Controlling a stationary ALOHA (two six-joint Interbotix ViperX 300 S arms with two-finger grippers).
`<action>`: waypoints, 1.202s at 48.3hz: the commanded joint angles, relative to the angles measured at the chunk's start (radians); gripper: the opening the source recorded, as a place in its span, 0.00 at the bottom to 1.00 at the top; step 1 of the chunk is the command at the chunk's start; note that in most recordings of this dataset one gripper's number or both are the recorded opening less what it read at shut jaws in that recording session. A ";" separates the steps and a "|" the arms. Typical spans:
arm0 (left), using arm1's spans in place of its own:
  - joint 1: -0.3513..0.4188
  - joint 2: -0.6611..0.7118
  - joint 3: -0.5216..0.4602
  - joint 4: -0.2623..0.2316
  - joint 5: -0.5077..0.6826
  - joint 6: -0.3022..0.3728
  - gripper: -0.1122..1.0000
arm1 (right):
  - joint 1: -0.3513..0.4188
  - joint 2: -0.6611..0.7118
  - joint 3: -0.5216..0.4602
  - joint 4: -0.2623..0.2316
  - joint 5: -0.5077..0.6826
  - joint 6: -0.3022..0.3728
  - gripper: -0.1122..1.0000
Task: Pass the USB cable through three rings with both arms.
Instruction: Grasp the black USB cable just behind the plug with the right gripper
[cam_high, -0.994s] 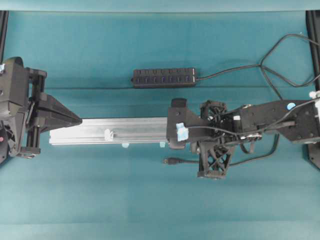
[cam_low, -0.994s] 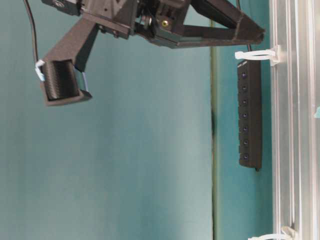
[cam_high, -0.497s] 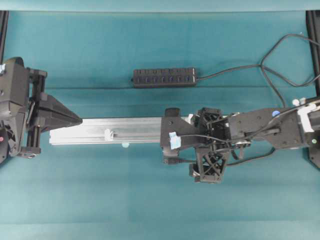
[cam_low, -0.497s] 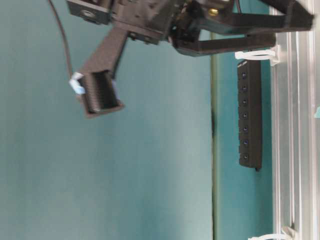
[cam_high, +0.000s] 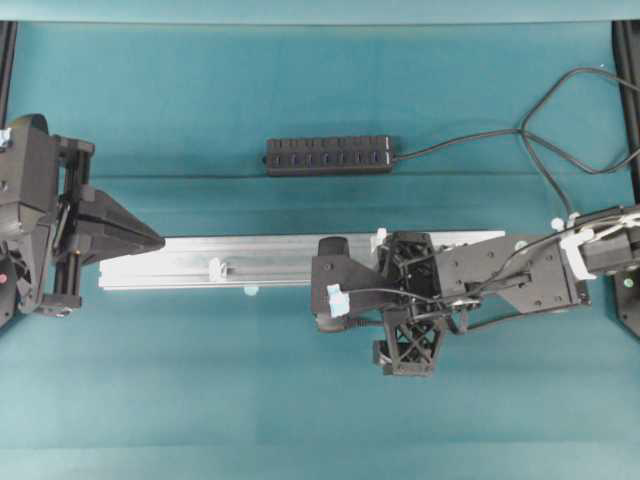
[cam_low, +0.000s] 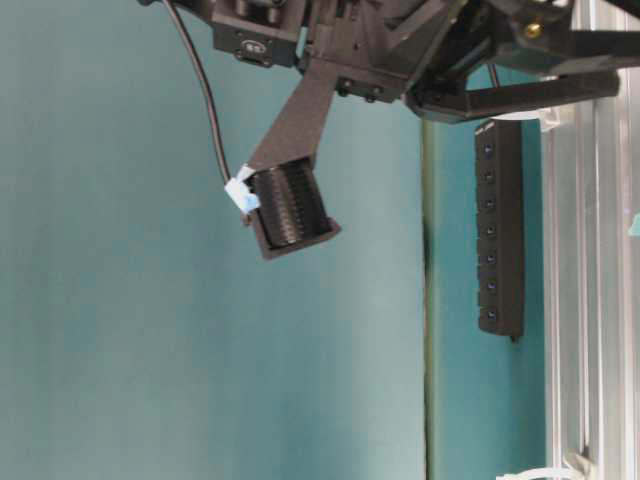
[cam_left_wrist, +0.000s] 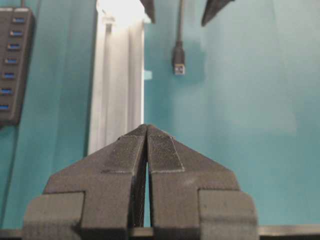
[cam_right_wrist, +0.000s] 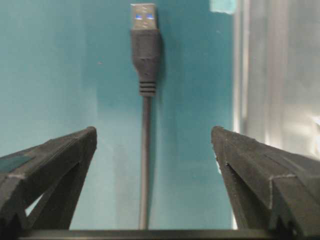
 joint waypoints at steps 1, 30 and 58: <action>-0.002 -0.002 -0.025 0.003 -0.003 0.000 0.12 | 0.006 0.008 -0.014 -0.009 -0.006 -0.012 0.78; 0.002 -0.002 -0.020 0.003 -0.005 0.000 0.12 | 0.002 0.060 -0.014 -0.021 -0.067 -0.014 0.70; 0.000 -0.002 -0.015 0.003 -0.003 -0.002 0.12 | 0.000 0.058 -0.009 -0.023 -0.049 -0.015 0.69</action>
